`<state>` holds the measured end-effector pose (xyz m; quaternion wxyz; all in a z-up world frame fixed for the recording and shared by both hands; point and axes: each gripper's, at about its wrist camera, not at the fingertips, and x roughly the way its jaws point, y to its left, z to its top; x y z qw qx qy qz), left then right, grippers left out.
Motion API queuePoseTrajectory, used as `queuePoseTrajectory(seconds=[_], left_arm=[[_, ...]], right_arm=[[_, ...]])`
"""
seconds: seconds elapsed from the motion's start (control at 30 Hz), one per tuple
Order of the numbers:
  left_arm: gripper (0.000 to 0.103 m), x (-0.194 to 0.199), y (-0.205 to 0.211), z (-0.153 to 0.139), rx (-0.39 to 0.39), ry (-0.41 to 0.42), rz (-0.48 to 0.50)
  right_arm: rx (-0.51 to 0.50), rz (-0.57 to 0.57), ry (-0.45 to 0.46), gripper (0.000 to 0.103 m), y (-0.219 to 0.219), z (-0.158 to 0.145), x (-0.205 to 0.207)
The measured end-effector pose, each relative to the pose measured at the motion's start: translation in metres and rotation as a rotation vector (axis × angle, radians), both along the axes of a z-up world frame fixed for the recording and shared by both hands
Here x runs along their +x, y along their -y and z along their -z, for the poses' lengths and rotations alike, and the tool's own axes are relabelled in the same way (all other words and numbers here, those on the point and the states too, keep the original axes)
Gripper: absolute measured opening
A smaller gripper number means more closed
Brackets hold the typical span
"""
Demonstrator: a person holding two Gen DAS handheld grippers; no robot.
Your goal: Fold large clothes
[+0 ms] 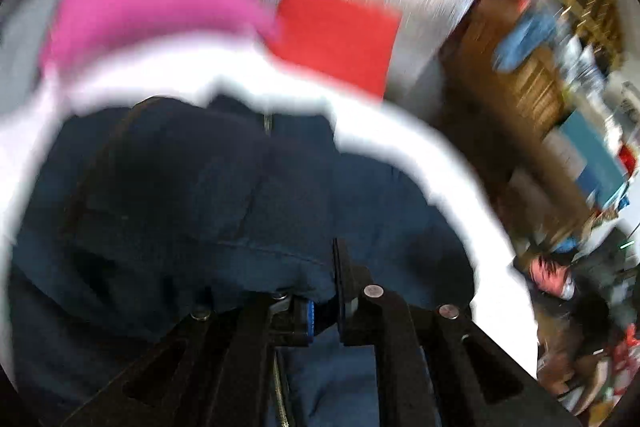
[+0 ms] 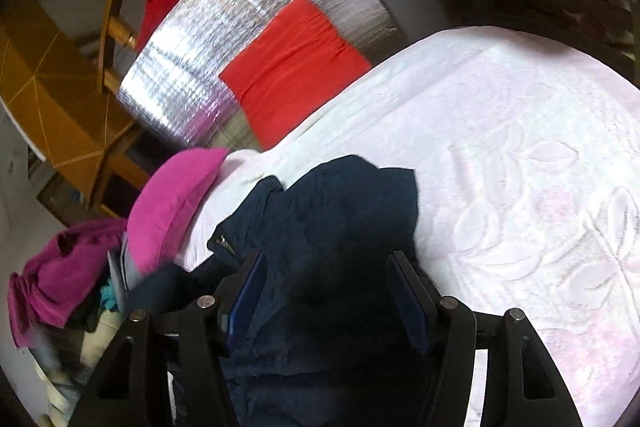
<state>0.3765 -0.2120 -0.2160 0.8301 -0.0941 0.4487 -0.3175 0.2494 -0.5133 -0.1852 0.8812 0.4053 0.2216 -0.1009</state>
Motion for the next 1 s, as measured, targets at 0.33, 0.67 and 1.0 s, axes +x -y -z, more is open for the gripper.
queuePoseTrajectory(seconds=[0.33, 0.67, 1.0], left_arm=[[0.08, -0.035, -0.063, -0.025, -0.075, -0.12, 0.04], [0.08, 0.004, -0.197, -0.016, -0.021, -0.122, -0.41], [0.079, 0.028, -0.195, 0.01, 0.076, -0.234, -0.454]], right_arm=[[-0.051, -0.085, -0.04, 0.065, -0.024, -0.008, 0.018], [-0.302, -0.343, -0.063, 0.083, -0.143, -0.023, 0.068], [-0.849, -0.435, -0.206, 0.099, -0.271, 0.003, 0.119]])
